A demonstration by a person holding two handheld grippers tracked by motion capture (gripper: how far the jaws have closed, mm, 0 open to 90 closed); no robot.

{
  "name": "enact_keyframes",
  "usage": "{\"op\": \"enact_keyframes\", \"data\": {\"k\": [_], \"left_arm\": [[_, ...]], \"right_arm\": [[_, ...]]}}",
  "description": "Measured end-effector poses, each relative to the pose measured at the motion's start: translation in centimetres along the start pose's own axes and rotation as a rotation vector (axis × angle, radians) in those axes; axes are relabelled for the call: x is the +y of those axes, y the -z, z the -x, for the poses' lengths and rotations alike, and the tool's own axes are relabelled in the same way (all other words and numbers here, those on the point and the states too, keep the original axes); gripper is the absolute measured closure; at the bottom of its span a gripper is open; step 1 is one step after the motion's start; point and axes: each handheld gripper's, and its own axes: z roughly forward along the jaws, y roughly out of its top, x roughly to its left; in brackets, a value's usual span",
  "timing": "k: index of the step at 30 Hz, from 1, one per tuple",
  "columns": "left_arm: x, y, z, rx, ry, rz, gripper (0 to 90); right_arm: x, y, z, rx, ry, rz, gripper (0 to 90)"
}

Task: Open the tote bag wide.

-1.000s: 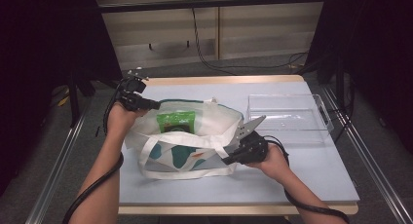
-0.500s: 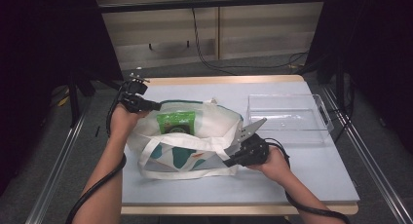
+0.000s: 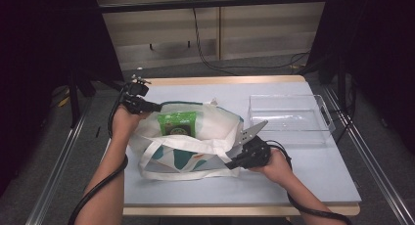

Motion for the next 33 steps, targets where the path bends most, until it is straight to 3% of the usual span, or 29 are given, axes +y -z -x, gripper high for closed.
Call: {"op": "enact_keyframes", "data": {"k": [3, 9, 14, 16, 18, 22, 25, 30, 31, 33], "left_arm": [[-0.1, 0.0, 0.0, 0.006, -0.024, -0.001, 81.9], [-0.2, 0.1, 0.1, 0.005, -0.004, 0.014, 80.5], [0.1, 0.8, 0.2, 0.001, -0.067, -0.016, 73.9], [0.1, 1.0, 0.3, 0.004, -0.048, -0.008, 70.6], [0.2, 1.4, 0.2, -0.005, -0.072, -0.012, 69.2], [0.1, 1.8, 0.1, -0.005, -0.083, -0.006, 64.0], [0.0, 2.0, 0.0, -0.022, -0.073, -0.004, 62.0], [-0.5, 2.3, 0.2, -0.007, -0.092, -0.009, 57.8], [-0.9, 2.3, 0.1, -0.007, -0.068, 0.001, 58.3], [-1.1, 2.4, -0.1, -0.01, -0.073, -0.002, 58.5]], "right_arm": [[-0.1, -0.1, 0.0, -0.005, 0.001, -0.008, 88.0], [-0.4, -0.2, 0.0, -0.003, 0.002, -0.015, 88.0], [-0.2, 0.0, 0.1, -0.009, -0.009, 0.009, 87.9], [-0.2, 0.0, 0.1, -0.01, -0.01, 0.008, 87.9], [-0.1, 0.0, 0.1, -0.013, -0.007, 0.004, 87.9], [-0.1, 0.1, 0.1, -0.014, -0.009, 0.007, 87.9], [-0.1, 0.1, 0.1, -0.016, -0.007, 0.008, 87.9], [-0.1, 0.1, 0.1, -0.015, -0.017, 0.018, 87.8], [-0.1, 0.1, 0.1, -0.019, -0.017, 0.021, 87.9], [-0.1, 0.1, 0.1, -0.015, -0.015, 0.022, 87.9]]}}
